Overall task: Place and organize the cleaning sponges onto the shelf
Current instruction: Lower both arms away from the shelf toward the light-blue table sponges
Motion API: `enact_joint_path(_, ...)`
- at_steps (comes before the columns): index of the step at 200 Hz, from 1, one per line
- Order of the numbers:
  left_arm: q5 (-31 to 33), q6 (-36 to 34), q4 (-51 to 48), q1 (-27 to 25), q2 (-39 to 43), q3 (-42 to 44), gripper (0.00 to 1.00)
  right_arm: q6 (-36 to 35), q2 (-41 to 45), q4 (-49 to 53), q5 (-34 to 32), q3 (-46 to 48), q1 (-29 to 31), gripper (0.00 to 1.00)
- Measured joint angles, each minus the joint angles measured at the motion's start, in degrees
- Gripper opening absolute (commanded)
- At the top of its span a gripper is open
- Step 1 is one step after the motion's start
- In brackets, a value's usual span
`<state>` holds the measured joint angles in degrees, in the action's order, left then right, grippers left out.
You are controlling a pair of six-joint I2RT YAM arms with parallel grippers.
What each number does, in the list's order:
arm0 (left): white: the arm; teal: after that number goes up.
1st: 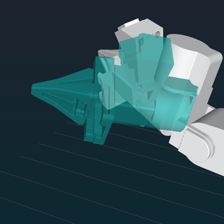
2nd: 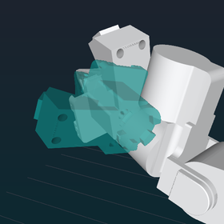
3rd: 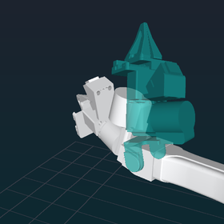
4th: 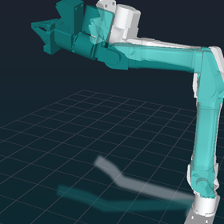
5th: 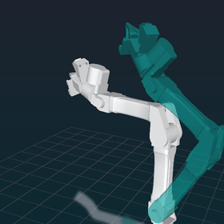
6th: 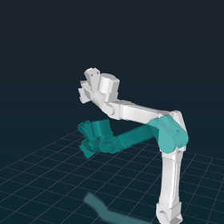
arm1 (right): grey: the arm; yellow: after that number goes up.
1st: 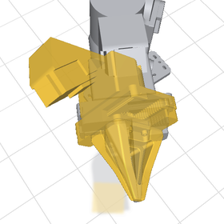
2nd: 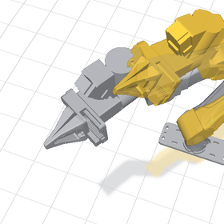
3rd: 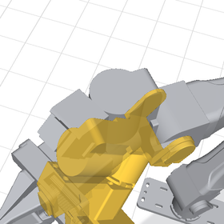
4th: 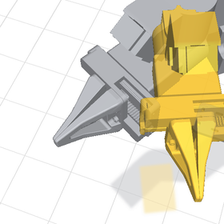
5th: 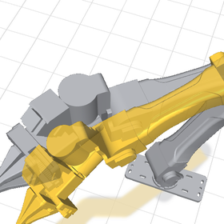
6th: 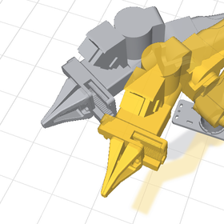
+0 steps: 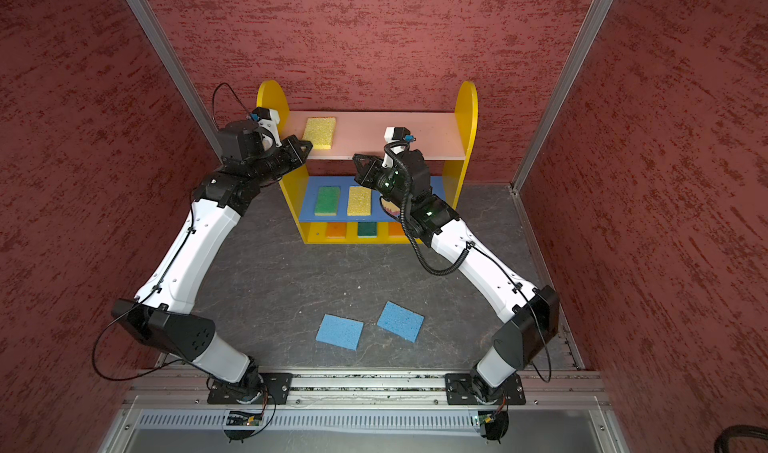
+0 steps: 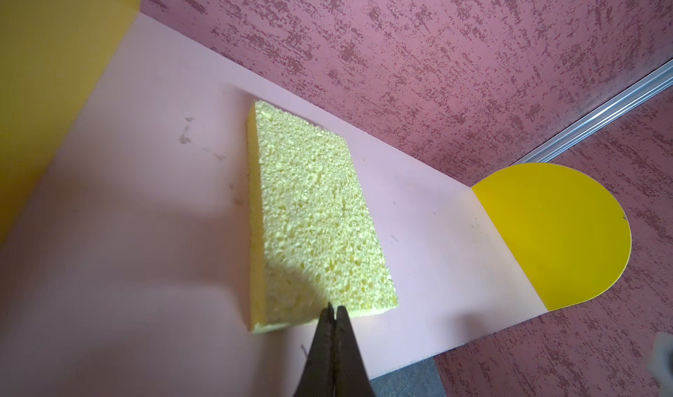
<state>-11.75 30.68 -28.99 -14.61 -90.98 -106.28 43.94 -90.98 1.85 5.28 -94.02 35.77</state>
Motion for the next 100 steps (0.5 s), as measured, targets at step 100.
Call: enact_joint_path(100, 1.4, 3.7, 7.6, -2.1, 25.6, 14.9, 0.16, 0.0, 18.1, -1.4, -5.1, 18.8, 6.1, 0.17)
